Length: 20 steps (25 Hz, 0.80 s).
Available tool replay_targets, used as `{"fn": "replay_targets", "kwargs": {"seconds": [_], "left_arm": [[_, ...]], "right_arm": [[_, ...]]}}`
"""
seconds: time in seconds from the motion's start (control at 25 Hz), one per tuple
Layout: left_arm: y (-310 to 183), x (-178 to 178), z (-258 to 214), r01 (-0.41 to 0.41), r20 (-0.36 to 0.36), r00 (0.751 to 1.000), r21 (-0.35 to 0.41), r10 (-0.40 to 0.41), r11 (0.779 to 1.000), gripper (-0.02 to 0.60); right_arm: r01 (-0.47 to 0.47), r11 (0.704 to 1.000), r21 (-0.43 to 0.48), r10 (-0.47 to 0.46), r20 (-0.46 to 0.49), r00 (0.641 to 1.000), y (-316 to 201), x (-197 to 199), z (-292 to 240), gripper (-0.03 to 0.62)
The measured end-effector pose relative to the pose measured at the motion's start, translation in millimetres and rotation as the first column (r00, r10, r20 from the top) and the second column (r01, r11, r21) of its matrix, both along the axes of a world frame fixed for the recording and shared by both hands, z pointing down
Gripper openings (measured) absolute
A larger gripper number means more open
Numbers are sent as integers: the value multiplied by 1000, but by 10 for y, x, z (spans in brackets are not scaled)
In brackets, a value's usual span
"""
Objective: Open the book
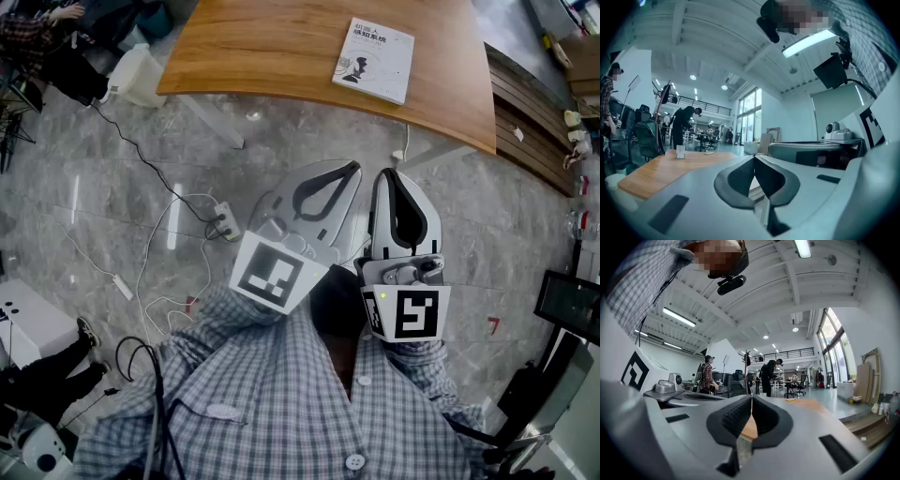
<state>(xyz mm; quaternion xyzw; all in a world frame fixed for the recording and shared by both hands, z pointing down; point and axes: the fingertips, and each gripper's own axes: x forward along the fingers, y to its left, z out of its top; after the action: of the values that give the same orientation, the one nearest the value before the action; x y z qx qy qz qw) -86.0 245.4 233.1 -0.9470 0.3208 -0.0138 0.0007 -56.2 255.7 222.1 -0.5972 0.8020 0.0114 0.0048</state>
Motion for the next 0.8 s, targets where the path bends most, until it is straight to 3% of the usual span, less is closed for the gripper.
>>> {"fn": "replay_targets", "kwargs": {"seconds": [0.48, 0.8], "left_arm": [[-14, 49, 35, -9, -7, 1000, -8, 9, 1000, 2], [-48, -39, 32, -1, -15, 1000, -13, 1, 1000, 2]], "right_arm": [[-12, 1000, -9, 12, -22, 1000, 3, 52, 43, 23], [-57, 998, -40, 59, 34, 998, -34, 174, 74, 23]]}}
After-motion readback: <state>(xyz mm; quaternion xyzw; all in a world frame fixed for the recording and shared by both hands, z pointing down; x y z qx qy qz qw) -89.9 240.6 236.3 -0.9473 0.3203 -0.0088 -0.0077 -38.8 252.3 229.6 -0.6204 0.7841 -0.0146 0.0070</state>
